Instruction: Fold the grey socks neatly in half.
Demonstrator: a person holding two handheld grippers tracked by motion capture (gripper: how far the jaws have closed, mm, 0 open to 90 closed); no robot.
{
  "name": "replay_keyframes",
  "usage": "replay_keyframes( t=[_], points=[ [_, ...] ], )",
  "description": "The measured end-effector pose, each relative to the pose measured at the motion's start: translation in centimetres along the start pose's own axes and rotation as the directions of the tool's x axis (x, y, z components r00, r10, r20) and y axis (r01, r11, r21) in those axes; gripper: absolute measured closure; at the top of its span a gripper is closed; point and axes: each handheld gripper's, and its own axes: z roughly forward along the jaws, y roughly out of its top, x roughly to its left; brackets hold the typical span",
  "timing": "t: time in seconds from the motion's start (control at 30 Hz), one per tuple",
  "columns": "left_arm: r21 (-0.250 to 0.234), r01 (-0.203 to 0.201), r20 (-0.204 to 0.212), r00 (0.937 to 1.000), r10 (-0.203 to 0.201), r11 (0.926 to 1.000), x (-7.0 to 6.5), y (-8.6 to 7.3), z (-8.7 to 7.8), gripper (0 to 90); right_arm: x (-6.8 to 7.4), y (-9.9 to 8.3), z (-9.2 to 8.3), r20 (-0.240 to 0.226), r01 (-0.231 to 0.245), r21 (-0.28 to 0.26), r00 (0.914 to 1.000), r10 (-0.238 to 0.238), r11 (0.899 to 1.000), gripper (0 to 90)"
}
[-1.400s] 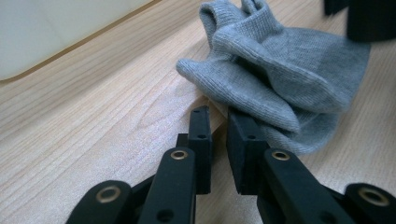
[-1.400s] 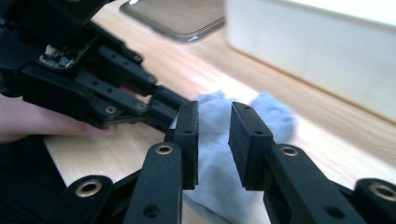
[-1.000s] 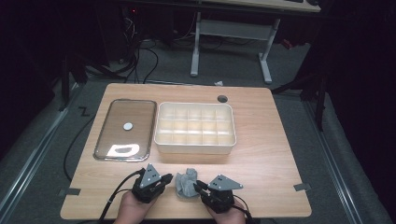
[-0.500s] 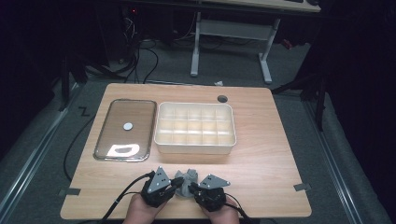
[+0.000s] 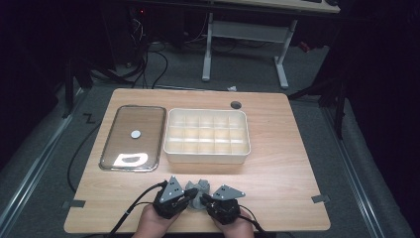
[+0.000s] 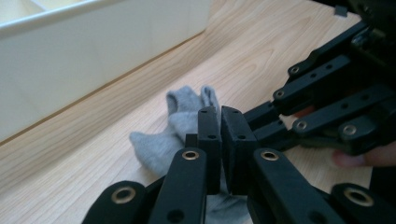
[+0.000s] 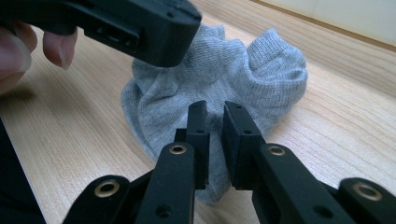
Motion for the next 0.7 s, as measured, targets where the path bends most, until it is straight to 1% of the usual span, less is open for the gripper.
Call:
replay_keyframes(
  t=[0.07,0.13,0.23,0.27,0.3,0.33,0.37,0.43,0.5,0.57,0.6,0.63,0.7],
  points=[
    [0.000,0.002,0.005,1.0000,-0.002,1.0000,0.0,0.1,0.3,86.6,0.0,0.0,0.0,-0.001,-0.005,-0.001,1.0000,0.005,1.000,81.8],
    [0.017,0.001,0.011,0.9999,-0.001,0.9998,0.0,-0.1,0.7,86.7,0.0,0.0,0.0,0.000,-0.004,-0.001,1.0000,0.004,1.000,81.8],
    [0.048,-0.017,-0.014,0.9997,0.018,0.9987,0.4,-0.6,1.0,86.7,0.0,0.0,0.0,-0.001,-0.005,-0.001,1.0000,0.005,1.000,81.9],
    [0.061,-0.025,-0.026,0.9993,0.027,0.9978,0.6,-0.8,1.0,86.8,0.0,-0.1,0.0,-0.001,-0.006,-0.001,1.0000,0.006,1.000,81.9],
    [0.082,-0.045,-0.042,0.9979,0.049,0.9956,0.8,-1.1,1.1,86.9,0.0,-0.1,0.0,-0.002,-0.006,-0.002,1.0000,0.006,1.000,81.9],
    [0.111,-0.064,-0.050,0.9963,0.070,0.9917,0.9,-1.4,1.2,86.9,0.0,-0.1,0.0,-0.003,-0.008,-0.003,1.0000,0.008,1.000,81.9],
    [0.115,-0.076,-0.056,0.9950,0.082,0.9904,1.0,-1.8,1.2,87.0,0.0,-0.1,0.0,-0.005,-0.009,-0.002,0.9999,0.009,1.000,81.9],
    [0.112,-0.082,-0.065,0.9938,0.090,0.9903,1.0,-1.9,1.2,87.9,-0.1,-0.1,0.0,-0.008,-0.011,-0.003,0.9999,0.011,1.000,81.8],
    [0.112,-0.103,-0.084,0.9900,0.113,0.9883,0.7,-2.0,1.2,88.5,-0.1,-0.1,0.0,-0.011,-0.017,-0.003,0.9998,0.017,1.000,81.7],
    [0.109,-0.120,-0.095,0.9868,0.131,0.9867,0.5,-2.2,1.3,88.9,-0.2,0.0,0.0,-0.014,-0.020,-0.002,0.9997,0.020,1.000,81.3],
    [0.112,-0.122,-0.098,0.9862,0.133,0.9862,0.4,-2.2,1.3,89.0,-0.2,0.0,0.0,-0.017,-0.019,-0.002,0.9997,0.019,1.000,79.7],
    [0.111,-0.119,-0.098,0.9866,0.130,0.9866,0.5,-2.2,1.3,89.0,-0.2,0.1,-0.1,-0.016,-0.019,-0.002,0.9997,0.019,1.000,76.1],
    [0.112,-0.112,-0.097,0.9877,0.123,0.9874,0.6,-2.2,1.3,89.0,0.0,0.3,-0.6,0.002,-0.033,-0.015,0.9995,0.033,0.999,70.4]
  ],
)
